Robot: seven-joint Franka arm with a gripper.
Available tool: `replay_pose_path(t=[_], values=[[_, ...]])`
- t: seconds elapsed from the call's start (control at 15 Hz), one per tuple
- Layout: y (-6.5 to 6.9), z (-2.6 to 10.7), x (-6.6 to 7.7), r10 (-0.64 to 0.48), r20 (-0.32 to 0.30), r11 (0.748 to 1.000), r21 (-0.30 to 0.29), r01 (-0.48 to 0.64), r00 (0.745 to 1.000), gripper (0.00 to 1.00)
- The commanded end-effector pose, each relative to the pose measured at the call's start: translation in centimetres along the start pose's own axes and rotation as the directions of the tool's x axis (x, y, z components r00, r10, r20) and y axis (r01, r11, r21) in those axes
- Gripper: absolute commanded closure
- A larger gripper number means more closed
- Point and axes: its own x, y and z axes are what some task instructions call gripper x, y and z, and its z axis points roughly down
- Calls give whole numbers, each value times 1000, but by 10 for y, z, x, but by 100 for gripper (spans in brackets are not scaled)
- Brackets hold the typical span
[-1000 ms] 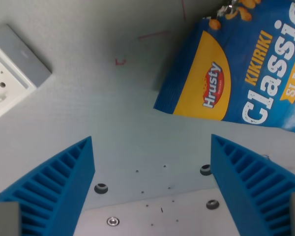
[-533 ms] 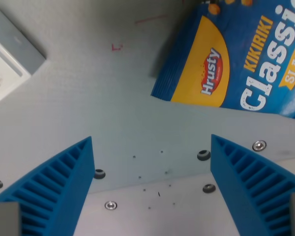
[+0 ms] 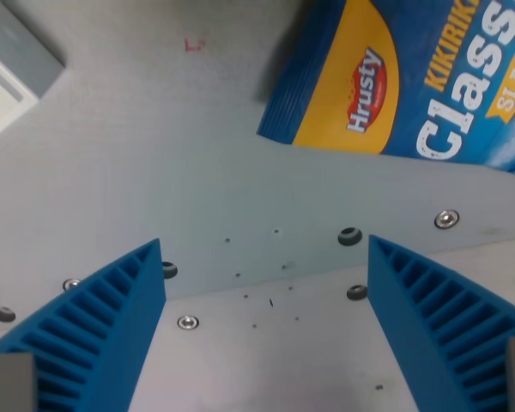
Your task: Rotate around base positive y
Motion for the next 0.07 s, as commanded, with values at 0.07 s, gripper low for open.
replay_pose_path(t=[0.07], values=[[-1,-7,7,6,255,999,-47,7,967,0]])
